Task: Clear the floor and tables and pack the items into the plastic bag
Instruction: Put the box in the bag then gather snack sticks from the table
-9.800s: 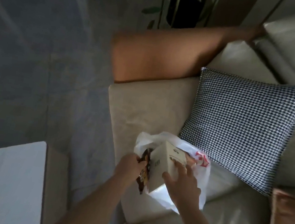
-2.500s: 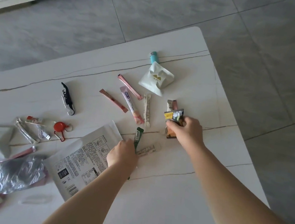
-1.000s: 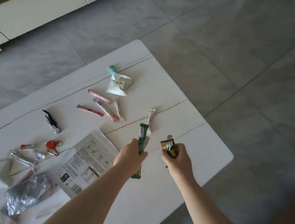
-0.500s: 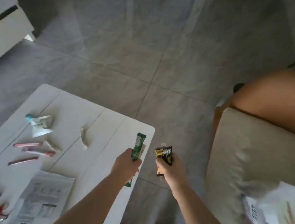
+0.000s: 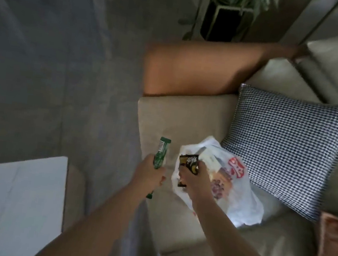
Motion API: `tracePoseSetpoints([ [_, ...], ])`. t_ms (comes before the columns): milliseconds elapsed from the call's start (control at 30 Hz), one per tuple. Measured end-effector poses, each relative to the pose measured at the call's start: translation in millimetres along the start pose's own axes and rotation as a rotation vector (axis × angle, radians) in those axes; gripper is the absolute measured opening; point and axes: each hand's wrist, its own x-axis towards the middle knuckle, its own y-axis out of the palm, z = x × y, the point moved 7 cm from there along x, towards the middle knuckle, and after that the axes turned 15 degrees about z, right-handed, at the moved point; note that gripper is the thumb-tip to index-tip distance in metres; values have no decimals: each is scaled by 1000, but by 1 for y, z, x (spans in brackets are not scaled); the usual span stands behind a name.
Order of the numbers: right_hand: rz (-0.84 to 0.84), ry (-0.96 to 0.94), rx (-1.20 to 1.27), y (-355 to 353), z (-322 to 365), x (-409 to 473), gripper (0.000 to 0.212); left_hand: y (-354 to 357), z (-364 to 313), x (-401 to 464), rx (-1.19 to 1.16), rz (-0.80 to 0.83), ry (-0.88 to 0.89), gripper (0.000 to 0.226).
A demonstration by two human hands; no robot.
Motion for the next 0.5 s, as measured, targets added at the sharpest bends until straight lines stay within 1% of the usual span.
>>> tracePoseSetpoints([
  [67, -103, 67, 9, -44, -12, -1, 32, 36, -14, 9, 71, 76, -14, 19],
  [133, -147, 134, 52, -78, -25, -2, 51, 69, -20, 19, 116, 141, -48, 23],
  [167, -155, 158, 104, -91, -32, -2, 50, 85, -23, 24, 138, 161, -56, 26],
  [233, -143, 186, 185, -109, -43, -2, 28, 113, -26, 32, 215, 200, -57, 31],
  [267, -137, 191, 195, -117, -47, -1, 22, 124, -26, 36, 261, 216, -56, 28],
  [300, -132, 195, 195, -123, -51, -1, 24, 134, -27, 38, 297, 227, -63, 25],
  [367, -136, 180, 210, -133, -59, 4, 25, 149, -25, 44, 298, 254, -80, 30],
  [433, -128, 183, 192, -140, -65, 9, 16, 158, -20, 48, 208, 290, -116, 38],
  [467, -124, 201, 183, -143, -69, 10, 17, 160, -16, 49, 173, 297, -137, 42],
  [500, -122, 225, 173, -144, -72, 11, 23, 162, -14, 51, 168, 304, -150, 45],
])
